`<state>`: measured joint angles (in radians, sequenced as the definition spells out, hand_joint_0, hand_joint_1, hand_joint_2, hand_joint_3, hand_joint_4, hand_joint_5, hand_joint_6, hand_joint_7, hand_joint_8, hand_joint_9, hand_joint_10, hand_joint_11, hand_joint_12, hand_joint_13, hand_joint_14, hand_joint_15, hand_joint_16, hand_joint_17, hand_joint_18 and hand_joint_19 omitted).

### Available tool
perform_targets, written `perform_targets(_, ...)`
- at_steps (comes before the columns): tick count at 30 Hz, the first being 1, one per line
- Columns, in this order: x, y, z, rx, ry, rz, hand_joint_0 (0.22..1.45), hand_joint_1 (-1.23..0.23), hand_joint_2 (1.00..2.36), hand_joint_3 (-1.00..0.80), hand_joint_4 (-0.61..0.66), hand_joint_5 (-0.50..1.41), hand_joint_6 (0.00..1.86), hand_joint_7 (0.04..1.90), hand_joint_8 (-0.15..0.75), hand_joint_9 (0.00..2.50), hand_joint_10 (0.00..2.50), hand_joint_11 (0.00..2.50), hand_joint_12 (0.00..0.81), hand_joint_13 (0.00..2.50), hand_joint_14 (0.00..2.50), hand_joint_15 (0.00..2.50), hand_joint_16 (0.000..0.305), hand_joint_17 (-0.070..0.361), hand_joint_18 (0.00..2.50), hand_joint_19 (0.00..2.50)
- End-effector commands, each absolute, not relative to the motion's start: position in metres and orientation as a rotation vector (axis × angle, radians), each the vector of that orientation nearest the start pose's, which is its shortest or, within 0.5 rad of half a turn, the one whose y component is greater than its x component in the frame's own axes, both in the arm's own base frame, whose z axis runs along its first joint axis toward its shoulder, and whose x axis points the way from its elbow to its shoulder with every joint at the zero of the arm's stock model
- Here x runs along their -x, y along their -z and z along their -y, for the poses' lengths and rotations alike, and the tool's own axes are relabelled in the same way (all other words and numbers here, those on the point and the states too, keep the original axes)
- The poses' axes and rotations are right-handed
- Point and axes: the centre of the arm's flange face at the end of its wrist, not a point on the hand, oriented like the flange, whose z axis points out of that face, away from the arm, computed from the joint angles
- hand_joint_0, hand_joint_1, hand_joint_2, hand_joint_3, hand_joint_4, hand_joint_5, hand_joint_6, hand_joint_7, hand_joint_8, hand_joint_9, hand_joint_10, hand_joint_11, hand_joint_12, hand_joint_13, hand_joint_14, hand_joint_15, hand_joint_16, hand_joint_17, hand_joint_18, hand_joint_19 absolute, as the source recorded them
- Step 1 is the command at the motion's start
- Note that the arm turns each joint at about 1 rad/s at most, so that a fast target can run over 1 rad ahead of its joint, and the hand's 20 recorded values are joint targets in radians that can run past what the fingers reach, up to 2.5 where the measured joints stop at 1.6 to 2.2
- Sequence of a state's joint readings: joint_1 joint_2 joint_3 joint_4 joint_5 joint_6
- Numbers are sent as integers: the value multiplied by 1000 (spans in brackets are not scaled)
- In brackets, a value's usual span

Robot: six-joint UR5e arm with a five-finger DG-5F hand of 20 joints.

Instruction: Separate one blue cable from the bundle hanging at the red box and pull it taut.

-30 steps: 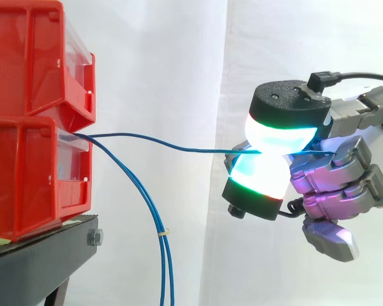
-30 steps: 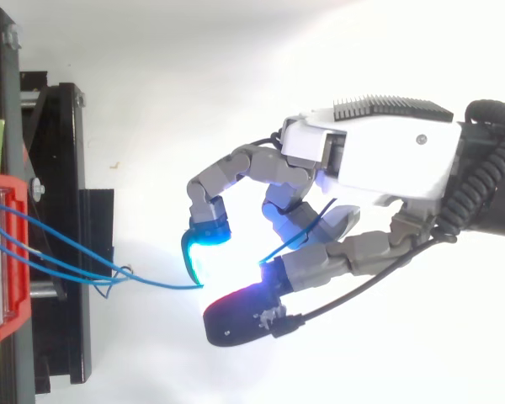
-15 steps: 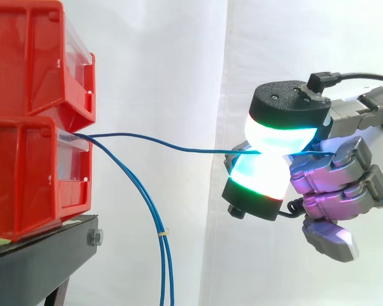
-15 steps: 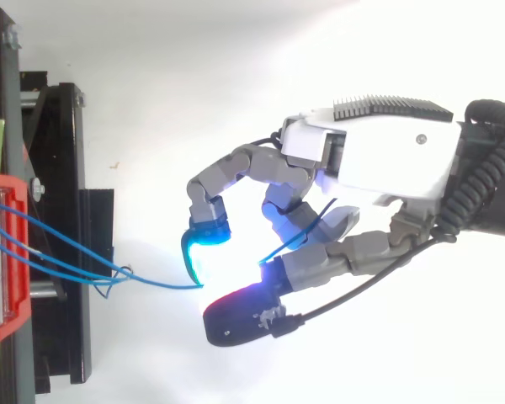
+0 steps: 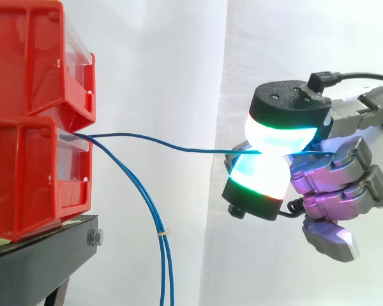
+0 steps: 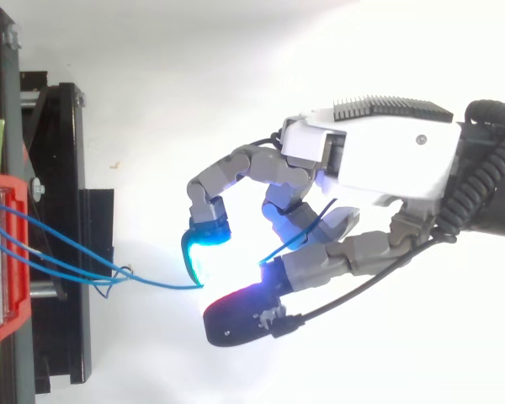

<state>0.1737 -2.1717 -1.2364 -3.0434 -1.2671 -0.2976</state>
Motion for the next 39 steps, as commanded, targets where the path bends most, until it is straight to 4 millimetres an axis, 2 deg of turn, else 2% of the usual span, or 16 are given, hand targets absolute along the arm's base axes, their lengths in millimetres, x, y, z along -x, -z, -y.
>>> perform_targets(1,-713,-295,41,-1129,-792,-1401,707,-758,1025,-40,-135,-186,913,1349,305,1223,1286,1664,368,1161,1180,1587,47,106,1077,921)
perform_targets(39,-713,-295,41,-1129,-792,-1401,703,-762,1023,-41,-115,-186,912,1339,305,1228,1267,1676,368,1167,1185,1571,47,106,1075,917)
